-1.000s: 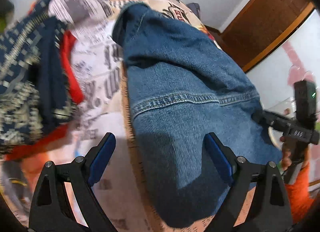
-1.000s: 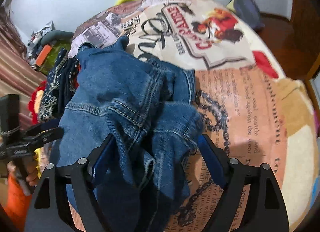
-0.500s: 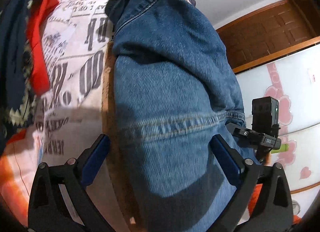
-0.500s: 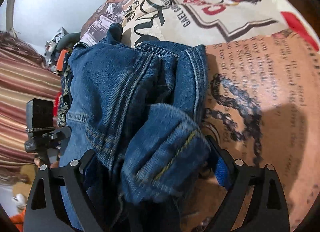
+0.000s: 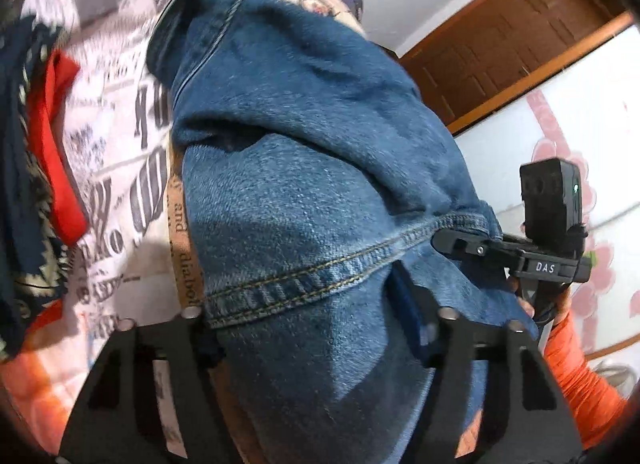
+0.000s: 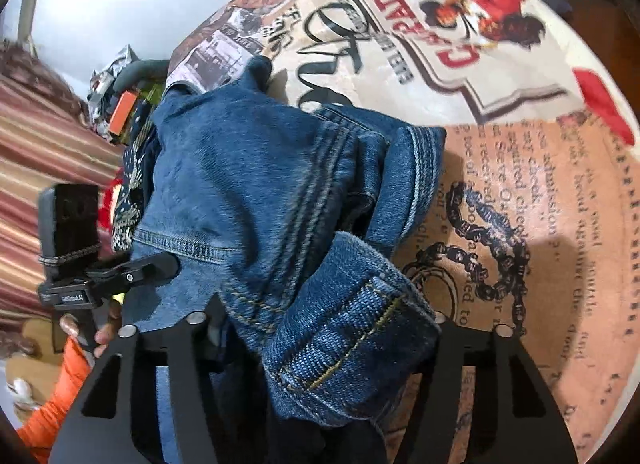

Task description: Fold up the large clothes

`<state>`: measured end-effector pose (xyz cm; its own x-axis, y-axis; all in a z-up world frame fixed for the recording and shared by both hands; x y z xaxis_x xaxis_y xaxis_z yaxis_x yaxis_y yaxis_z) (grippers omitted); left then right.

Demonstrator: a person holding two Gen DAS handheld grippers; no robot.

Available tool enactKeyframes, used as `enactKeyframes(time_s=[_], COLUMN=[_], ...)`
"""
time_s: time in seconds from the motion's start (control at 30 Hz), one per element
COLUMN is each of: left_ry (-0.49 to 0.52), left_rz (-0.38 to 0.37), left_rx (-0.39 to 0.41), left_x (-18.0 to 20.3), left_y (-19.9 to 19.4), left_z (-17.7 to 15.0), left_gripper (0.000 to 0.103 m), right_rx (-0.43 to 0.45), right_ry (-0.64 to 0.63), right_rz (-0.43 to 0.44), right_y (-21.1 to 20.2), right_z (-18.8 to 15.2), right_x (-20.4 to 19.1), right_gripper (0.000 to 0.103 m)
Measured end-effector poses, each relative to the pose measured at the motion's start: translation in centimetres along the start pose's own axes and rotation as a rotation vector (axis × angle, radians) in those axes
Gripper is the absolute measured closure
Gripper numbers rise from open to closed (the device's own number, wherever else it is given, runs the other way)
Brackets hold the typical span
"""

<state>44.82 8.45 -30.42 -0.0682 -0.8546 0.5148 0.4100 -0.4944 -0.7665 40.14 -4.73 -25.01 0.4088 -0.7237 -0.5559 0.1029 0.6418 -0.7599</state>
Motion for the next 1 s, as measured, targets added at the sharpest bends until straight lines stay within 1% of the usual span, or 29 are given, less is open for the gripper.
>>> enactKeyframes(time_s=[0.03, 0.1, 0.2, 0.33, 0.4, 0.5, 0.57, 0.7, 0.8, 0.9, 0.97, 1.0], left_ry=[0.003, 0.008, 0.033, 0.048, 0.071, 0.095, 0.110, 0.110, 0.094, 0.078, 0.065, 0.054], left_rz=[-0.003, -0.010, -0.001, 0.008, 0.026, 0.058, 0.088, 0.149, 0.185, 0.215, 0.230, 0.237], left_rx=[0.007, 0.023, 0.076, 0.173, 0.229, 0.315, 0.357, 0.424, 0.462, 0.483, 0.490, 0.492], left_x=[0.4, 1.5, 2.8, 3.7, 4.3, 4.6, 4.9, 3.4, 1.1, -1.5, -3.2, -4.7], left_y=[-0.5, -1.9, -5.3, -10.7, -13.6, -18.9, -21.7, -27.1, -30.5, -32.6, -33.4, -33.1], left_z=[-0.1, 0.0, -0.7, -0.3, 0.1, 1.0, 1.4, 2.5, 2.7, 2.8, 2.5, 2.6], left_gripper=[0.047, 0.051, 0.054, 0.054, 0.054, 0.054, 0.054, 0.055, 0.055, 0.054, 0.054, 0.054], right_rx=[0.008, 0.048, 0.078, 0.147, 0.189, 0.246, 0.275, 0.314, 0.321, 0.309, 0.298, 0.288], right_ry=[-0.003, -0.043, -0.068, -0.127, -0.150, -0.190, -0.223, -0.272, -0.296, -0.311, -0.329, -0.334], right_rz=[-0.004, 0.001, 0.017, 0.036, 0.056, 0.082, 0.095, 0.134, 0.164, 0.197, 0.205, 0.210], right_y=[-0.5, -1.6, -3.6, -6.8, -8.2, -9.7, -10.2, -9.9, -9.0, -7.0, -5.1, -3.9], right_z=[-0.2, 0.0, -0.1, -0.2, 0.2, 1.1, 1.7, 3.4, 4.6, 5.6, 6.1, 6.4], right_x=[-0.2, -1.0, -3.2, -7.3, -9.8, -13.7, -16.3, -21.5, -24.5, -27.4, -28.7, -29.3], right_gripper=[0.052, 0.055, 0.057, 0.058, 0.058, 0.058, 0.058, 0.058, 0.058, 0.058, 0.058, 0.058])
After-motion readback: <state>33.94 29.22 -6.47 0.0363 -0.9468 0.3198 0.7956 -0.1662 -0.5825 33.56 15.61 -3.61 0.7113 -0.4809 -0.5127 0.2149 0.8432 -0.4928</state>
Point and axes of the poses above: each gripper's, at about its wrist camera, not at the fingertips, and y roughly the way its jaws point, x to its right, z to its top, the point moved 8 cm from there along y, roughly the way its jaws point, and after that the axes turned 2 degrees about y, right-handed, at the moved point
